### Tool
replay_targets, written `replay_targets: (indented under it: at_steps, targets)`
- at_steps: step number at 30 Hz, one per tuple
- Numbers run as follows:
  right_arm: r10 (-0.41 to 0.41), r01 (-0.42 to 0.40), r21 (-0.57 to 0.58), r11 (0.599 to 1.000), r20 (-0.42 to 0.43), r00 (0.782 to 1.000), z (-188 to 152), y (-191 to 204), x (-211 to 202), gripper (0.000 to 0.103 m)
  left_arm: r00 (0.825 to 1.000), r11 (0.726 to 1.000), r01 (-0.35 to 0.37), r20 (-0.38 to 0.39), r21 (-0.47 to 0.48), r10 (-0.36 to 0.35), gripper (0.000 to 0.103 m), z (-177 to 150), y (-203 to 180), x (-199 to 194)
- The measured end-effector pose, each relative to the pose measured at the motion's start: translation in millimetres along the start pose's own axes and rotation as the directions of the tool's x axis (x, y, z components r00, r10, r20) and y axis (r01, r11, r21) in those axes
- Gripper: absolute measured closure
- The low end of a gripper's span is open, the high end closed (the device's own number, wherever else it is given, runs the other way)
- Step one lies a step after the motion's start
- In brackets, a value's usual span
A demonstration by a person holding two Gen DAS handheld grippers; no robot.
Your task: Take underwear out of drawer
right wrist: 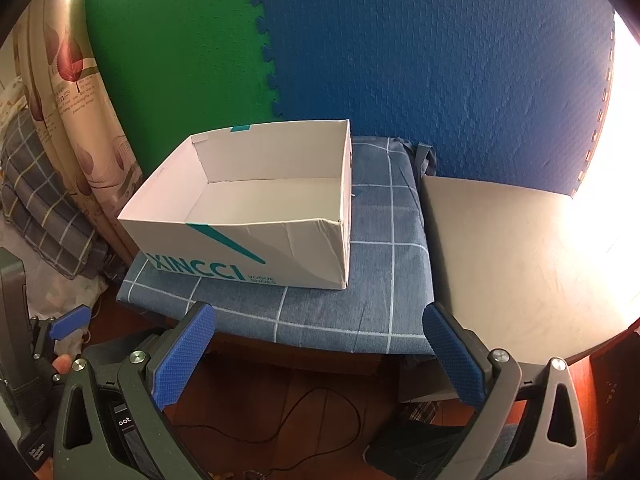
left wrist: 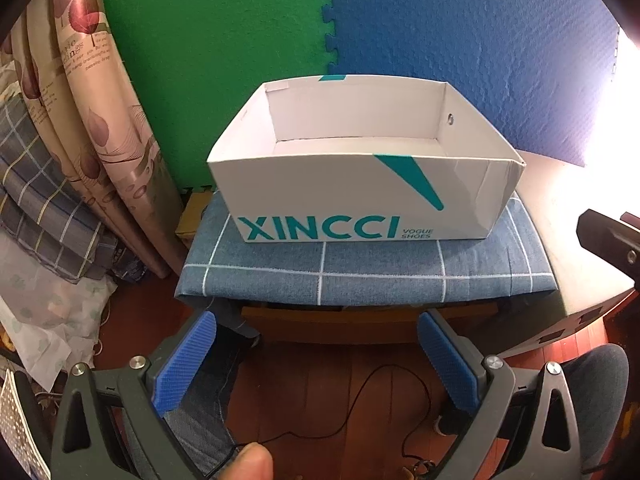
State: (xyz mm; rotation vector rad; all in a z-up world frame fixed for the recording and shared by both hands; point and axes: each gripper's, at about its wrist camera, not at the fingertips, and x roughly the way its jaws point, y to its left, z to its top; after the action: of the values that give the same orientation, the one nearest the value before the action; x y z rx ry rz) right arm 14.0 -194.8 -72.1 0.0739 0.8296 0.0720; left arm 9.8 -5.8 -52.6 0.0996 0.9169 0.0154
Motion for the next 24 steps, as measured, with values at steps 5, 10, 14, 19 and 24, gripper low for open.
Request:
replay_targets:
  at_steps: [5, 10, 14, 19, 24]
  targets:
    - [0.037, -0.037, -0.021, 0.999, -0.002, 0.999, -2.2, 7.1, -3.3, 0.000, 1.000, 1.000, -0.013, 0.012, -0.011, 0.014, 0.000, 0.5, 4.6, -7.9]
    - [0.050, -0.049, -0.057, 0.997, 0.001, 0.999, -2.8, 17.5, -5.8, 0.000, 1.000, 1.000, -0.016, 0.024, -0.015, 0.016, 0.000, 1.6, 6.9, -12.9]
    - [0.058, -0.058, -0.071, 0.996, 0.002, 0.998, -3.9, 22.0, -7.1, 0.000, 1.000, 1.000, -0.010, 0.029, -0.008, 0.011, 0.000, 0.4, 5.6, -9.4]
    - [0.049, -0.049, -0.070, 0.996, 0.002, 0.999, -4.5, 18.9, -6.4, 0.000, 1.000, 1.000, -0.005, 0.009, -0.013, 0.005, 0.000, -4.2, 4.0, 7.3]
    - [0.041, -0.041, -0.045, 0.998, -0.009, 0.999, -4.9, 11.5, 2.6, 0.000, 1.000, 1.000, -0.027, 0.006, -0.013, 0.027, 0.000, -10.7, 5.1, 25.7]
